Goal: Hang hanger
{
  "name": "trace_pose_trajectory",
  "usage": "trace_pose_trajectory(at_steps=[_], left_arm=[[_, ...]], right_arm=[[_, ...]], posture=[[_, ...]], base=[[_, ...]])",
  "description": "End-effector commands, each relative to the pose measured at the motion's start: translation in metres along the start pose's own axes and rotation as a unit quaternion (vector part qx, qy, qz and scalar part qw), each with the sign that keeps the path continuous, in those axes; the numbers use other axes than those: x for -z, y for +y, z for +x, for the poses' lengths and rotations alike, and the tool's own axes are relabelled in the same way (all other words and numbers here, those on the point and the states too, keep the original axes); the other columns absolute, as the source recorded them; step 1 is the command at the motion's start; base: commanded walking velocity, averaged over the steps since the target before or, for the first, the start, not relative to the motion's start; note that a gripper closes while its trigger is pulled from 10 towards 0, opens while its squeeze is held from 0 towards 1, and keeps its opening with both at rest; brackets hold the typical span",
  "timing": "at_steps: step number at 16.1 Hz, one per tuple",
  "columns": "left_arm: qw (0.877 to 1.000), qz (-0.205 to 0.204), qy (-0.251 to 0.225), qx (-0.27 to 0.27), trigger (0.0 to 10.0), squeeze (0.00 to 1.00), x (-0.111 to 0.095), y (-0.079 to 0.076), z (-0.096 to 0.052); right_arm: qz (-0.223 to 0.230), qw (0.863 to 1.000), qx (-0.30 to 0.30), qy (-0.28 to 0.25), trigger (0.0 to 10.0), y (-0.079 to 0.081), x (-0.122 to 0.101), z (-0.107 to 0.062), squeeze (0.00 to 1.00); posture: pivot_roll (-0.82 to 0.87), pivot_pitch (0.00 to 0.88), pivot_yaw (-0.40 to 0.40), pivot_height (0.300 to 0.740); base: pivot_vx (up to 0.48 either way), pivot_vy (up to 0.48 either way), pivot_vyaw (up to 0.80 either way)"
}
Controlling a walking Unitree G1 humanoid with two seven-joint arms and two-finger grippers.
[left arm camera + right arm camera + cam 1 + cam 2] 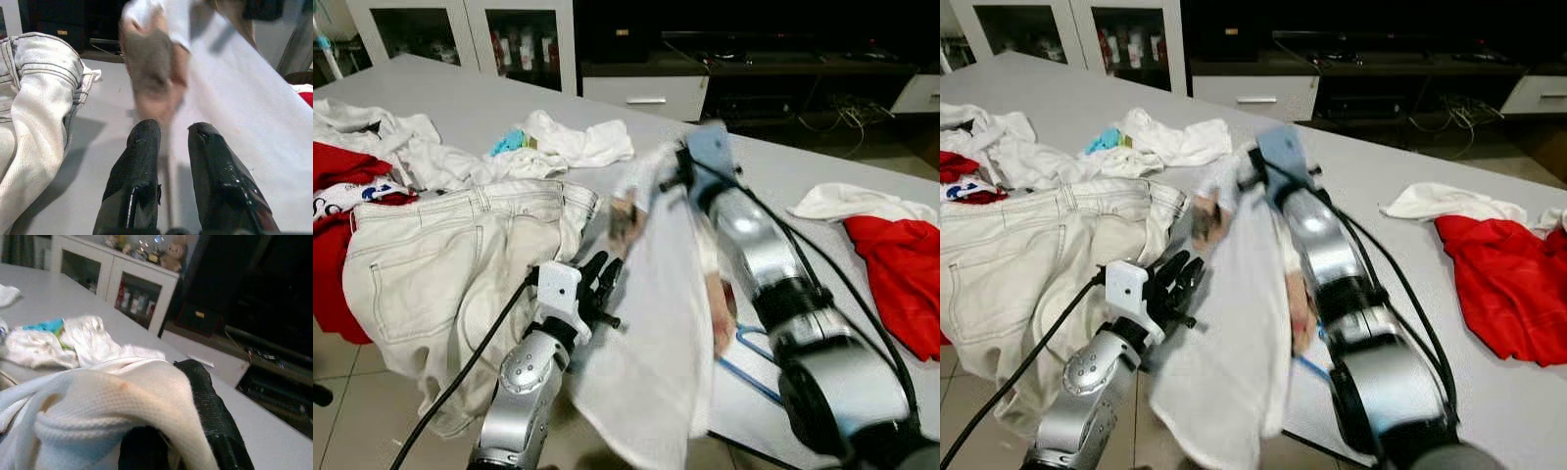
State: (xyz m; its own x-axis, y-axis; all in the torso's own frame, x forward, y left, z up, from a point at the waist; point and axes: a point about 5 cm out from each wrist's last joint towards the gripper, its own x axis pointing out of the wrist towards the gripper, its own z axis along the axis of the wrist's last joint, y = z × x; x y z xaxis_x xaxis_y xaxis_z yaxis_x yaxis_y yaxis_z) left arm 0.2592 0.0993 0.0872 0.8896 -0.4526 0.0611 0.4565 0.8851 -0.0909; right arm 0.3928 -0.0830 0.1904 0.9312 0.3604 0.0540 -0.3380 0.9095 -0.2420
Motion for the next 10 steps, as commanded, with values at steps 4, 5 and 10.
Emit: trace_pose_trajectory(at_steps=[4,5,10], left_arm=[[1.0,0.004,-0.007,0.004,10.0,0.0,-0.004,-0.005,0.002],[1.0,0.004,-0.007,0.003,10.0,0.0,-0.004,-0.005,0.001],[1.0,0.004,-0.008,-0.001,10.0,0.0,-0.004,-0.005,-0.001]], right_arm=[[-0.026,0.998,-0.046,-0.045,10.0,0.023,-0.037,0.021,0.0],[-0.028,0.997,-0.049,-0.043,10.0,0.025,-0.036,0.022,0.0],[-0.027,0.979,-0.2,0.026,10.0,0.079,0.011,0.006,0.0]], posture=[[0.01,0.0,-0.058,0.74],[0.01,0.0,-0.06,0.74],[0.02,0.0,-0.06,0.74]], base=[[0.0,0.0,0.0],[0.0,0.0,0.0],[0.0,0.0,0.0]])
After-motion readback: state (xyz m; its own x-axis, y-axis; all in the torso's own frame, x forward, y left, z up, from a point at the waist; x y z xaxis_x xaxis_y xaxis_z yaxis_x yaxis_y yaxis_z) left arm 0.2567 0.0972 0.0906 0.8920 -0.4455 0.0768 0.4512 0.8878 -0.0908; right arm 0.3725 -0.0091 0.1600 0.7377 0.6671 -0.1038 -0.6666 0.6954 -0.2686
